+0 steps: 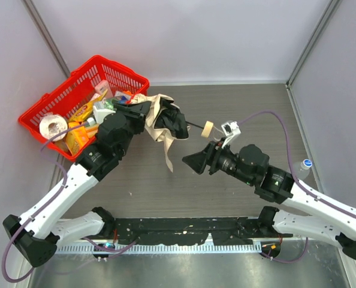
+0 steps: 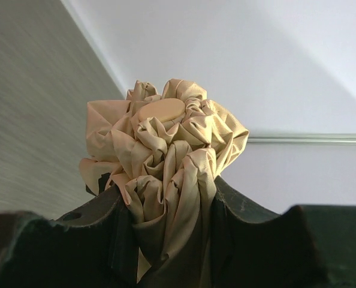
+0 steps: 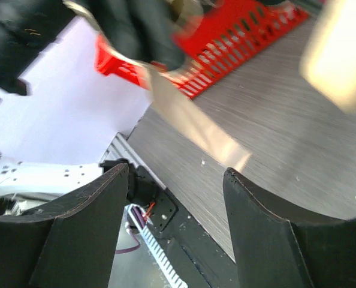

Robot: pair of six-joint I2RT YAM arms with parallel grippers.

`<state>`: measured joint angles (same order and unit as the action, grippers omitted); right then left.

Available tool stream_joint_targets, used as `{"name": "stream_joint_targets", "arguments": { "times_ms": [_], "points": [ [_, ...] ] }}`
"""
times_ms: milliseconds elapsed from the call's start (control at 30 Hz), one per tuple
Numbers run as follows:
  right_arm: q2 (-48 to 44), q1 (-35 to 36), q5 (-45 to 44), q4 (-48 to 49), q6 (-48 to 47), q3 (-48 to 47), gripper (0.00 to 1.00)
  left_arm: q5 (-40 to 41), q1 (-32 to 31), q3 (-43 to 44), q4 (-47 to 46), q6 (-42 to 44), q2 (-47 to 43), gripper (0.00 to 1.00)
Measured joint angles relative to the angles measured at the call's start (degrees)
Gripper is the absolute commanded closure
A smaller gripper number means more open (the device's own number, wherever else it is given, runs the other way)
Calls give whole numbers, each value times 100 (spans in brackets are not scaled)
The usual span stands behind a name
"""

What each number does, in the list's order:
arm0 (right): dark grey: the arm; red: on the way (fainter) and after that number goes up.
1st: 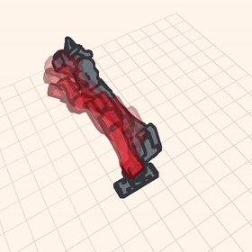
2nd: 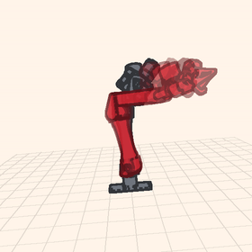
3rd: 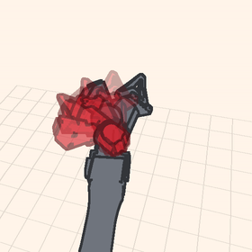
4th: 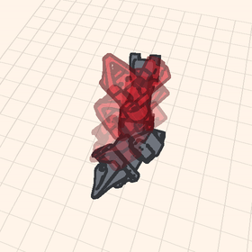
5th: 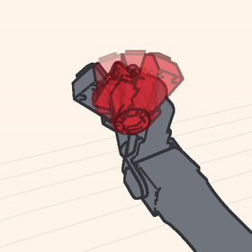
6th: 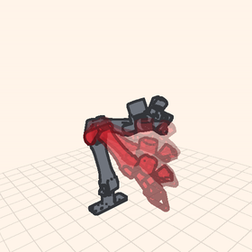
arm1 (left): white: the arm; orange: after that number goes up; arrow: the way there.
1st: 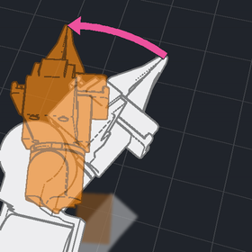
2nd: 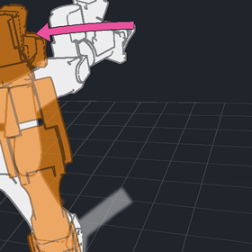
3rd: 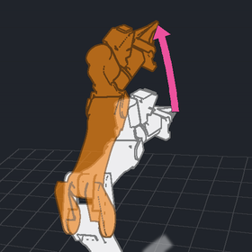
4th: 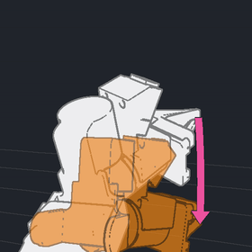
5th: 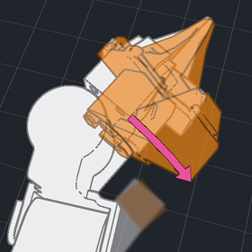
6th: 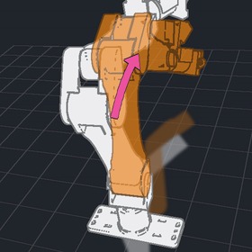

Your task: Put away the umbrella

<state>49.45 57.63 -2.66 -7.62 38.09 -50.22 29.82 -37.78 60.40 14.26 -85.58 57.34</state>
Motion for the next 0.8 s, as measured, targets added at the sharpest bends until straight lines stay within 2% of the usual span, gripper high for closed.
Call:
{"name": "stream_joint_targets", "arguments": {
  "times_ms": [200, 367, 467, 567, 667, 800],
  "points": [
    [-831, -280, -868, -39, 1233, 1346, 28, -562, 118, 136, -651, -295, 173, 100],
    [-1381, -566, -1255, -275, 2166, 1746, 27, -1147, 155, 129, -1220, -562, 267, 100],
    [-1187, -887, -872, 74, 2885, 1746, 27, -1475, 162, -28, -1945, -645, 299, 100],
    [-619, -1209, -72, 844, 3936, 1784, 26, -1742, 168, -297, -2721, -730, 317, 100],
    [-76, -1327, 463, 1744, 5023, 2004, 26, -1961, 170, -570, -3447, -866, 435, 100],
    [442, -1357, 901, 2618, 6240, 2133, 25, -2153, 170, -756, -3976, -990, 649, 100]
  ]
}}
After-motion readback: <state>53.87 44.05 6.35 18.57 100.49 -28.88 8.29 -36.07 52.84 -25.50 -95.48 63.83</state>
